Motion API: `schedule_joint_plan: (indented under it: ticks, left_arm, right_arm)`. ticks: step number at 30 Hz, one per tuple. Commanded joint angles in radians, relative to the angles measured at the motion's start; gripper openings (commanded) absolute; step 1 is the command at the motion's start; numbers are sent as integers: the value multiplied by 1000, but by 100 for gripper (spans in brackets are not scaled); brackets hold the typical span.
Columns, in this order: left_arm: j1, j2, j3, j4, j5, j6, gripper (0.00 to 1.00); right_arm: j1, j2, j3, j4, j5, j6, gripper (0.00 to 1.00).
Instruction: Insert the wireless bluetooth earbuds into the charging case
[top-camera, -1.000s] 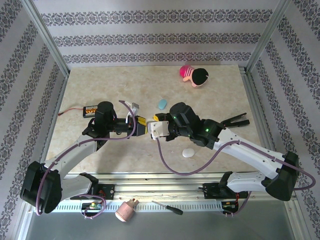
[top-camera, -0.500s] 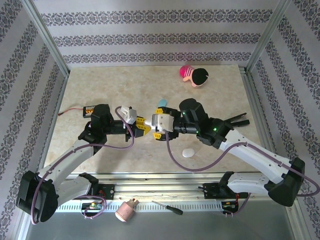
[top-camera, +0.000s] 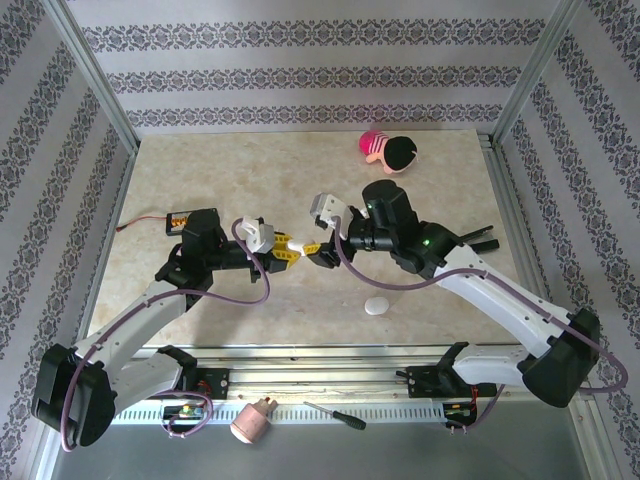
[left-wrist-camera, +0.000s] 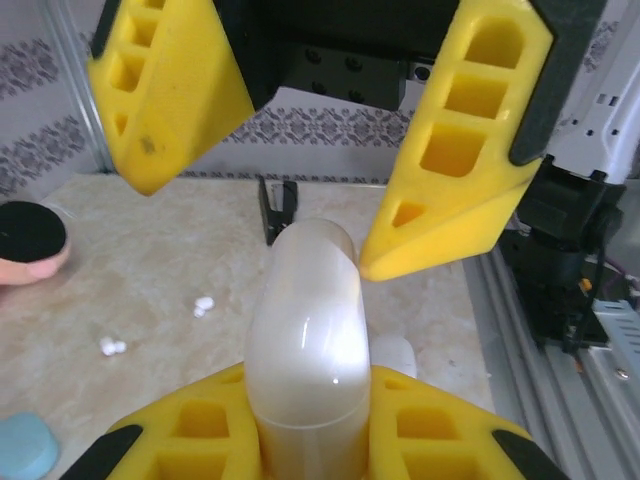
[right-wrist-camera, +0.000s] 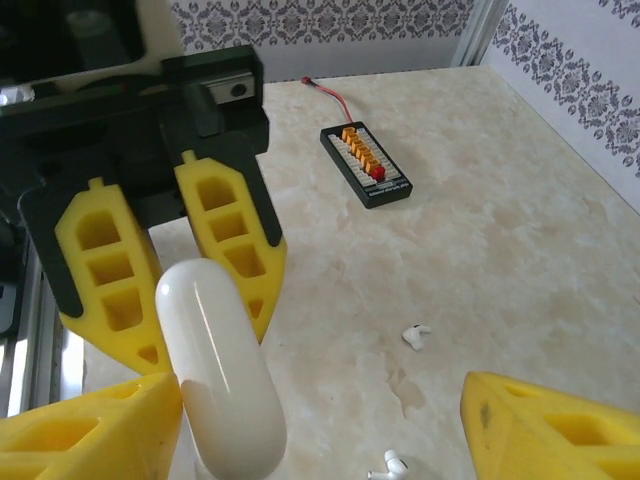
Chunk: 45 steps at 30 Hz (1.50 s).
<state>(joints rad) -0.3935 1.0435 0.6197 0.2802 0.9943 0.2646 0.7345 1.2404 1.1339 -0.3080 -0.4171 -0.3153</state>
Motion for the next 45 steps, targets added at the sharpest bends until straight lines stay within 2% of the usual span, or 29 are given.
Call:
schedule_joint_plan:
  ticks: [1,4,6,10,13,19,34,39,45]
  left_arm:
    - [-17,-44,-35,97,-5,11,0]
    - [-16,-42,-16,40,-13,17,0]
    - [-17,-42,-26,70,-6,12,0]
    - [-16,-41,-17,42,-38,-2,0]
    - [-16,-41,-4,15,-40,0,0]
    - [-16,-44,-7,2,-4,76,0]
    - [-17,-45,-44,112,28,126,0]
    - [-17,-45,-33,18,47,212,0]
    - [-16,-41,-57,32,46,238,0]
  right_arm:
    - [-10,10,48,-1,12,71,73]
    - [-17,13,65,-5,8,90,73]
    - [-18,13,68,-3,5,91,73]
    - [-14,-3,42,-1,-81,42,75]
    - [-7,-6,25,-10,-92,17,76]
    - [6,35,27,-28,-26,17,76]
    - [-7,62,44,-43,80,-12,76]
    - [-41,53,63,-21,117,47,74]
    - [-65,54,61,27,101,133,74]
